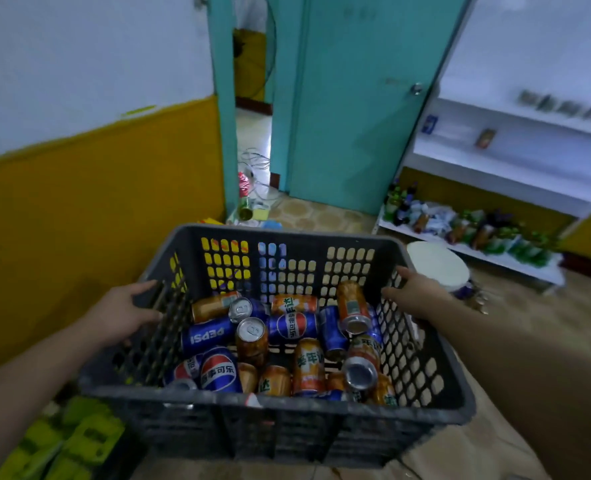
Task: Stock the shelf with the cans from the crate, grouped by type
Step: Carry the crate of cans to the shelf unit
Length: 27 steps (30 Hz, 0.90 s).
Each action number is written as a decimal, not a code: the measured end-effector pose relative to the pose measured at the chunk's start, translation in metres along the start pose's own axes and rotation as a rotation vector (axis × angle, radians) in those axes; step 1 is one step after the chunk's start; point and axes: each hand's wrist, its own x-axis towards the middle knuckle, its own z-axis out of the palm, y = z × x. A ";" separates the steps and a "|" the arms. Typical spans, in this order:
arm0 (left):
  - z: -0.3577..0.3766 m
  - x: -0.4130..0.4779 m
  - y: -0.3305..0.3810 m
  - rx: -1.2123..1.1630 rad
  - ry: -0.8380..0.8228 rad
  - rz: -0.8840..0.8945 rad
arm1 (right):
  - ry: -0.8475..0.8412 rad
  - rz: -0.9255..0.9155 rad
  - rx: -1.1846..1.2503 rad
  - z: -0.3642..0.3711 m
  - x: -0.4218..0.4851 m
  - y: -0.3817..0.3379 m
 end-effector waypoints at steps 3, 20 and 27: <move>0.032 0.034 0.036 0.013 -0.086 0.059 | -0.008 0.100 0.019 -0.016 0.015 0.035; 0.171 0.246 0.287 0.148 -0.438 0.460 | 0.165 0.612 0.285 -0.085 0.096 0.144; 0.250 0.292 0.388 0.205 -0.529 0.523 | 0.189 0.706 0.305 -0.117 0.159 0.201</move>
